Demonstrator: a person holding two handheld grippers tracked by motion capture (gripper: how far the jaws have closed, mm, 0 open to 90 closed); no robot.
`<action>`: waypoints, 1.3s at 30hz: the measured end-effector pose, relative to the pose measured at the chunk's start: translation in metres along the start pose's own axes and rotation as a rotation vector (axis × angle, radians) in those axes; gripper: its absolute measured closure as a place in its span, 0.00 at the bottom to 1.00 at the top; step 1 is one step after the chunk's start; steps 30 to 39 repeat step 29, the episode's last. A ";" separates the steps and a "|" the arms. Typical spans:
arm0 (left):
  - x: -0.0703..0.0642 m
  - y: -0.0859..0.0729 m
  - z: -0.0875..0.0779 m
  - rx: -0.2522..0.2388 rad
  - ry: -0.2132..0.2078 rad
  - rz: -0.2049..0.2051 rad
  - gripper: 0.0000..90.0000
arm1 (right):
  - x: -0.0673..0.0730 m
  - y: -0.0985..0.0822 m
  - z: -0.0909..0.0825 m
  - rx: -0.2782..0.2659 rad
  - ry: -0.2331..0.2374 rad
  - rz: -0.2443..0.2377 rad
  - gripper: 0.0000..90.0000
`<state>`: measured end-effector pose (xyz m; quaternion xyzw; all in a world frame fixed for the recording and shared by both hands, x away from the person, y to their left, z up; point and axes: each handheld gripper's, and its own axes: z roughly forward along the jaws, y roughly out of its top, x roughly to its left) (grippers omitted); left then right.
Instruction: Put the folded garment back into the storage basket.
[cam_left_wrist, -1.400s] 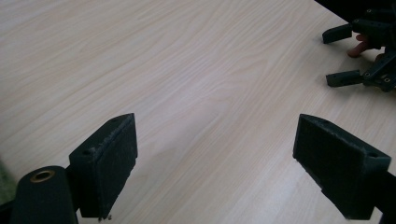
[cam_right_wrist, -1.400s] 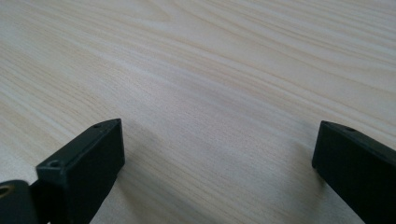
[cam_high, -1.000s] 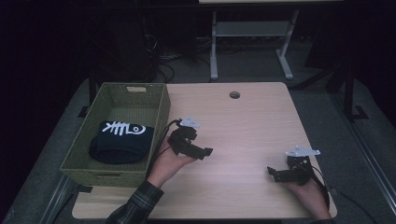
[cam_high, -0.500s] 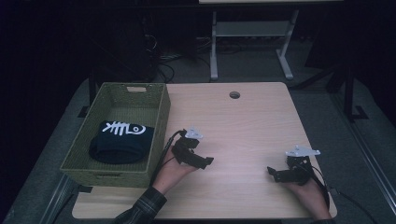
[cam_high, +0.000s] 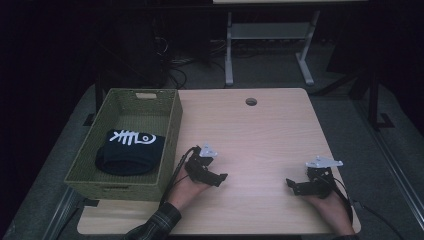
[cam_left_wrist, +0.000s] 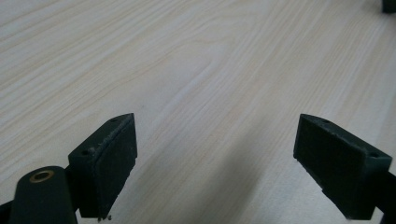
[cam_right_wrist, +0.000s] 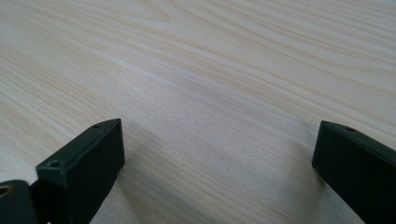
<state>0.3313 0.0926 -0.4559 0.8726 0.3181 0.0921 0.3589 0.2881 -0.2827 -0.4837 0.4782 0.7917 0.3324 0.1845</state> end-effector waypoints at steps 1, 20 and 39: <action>0.000 -0.001 0.001 -0.002 -0.002 0.002 0.15 | 0.000 0.000 0.000 0.000 0.000 0.001 0.02; -0.010 -0.015 0.017 -0.042 0.052 0.055 0.14 | 0.000 0.000 0.000 -0.001 0.000 0.004 0.02; -0.010 -0.015 0.017 -0.042 0.052 0.056 0.14 | 0.000 0.000 0.000 -0.001 0.000 0.003 0.02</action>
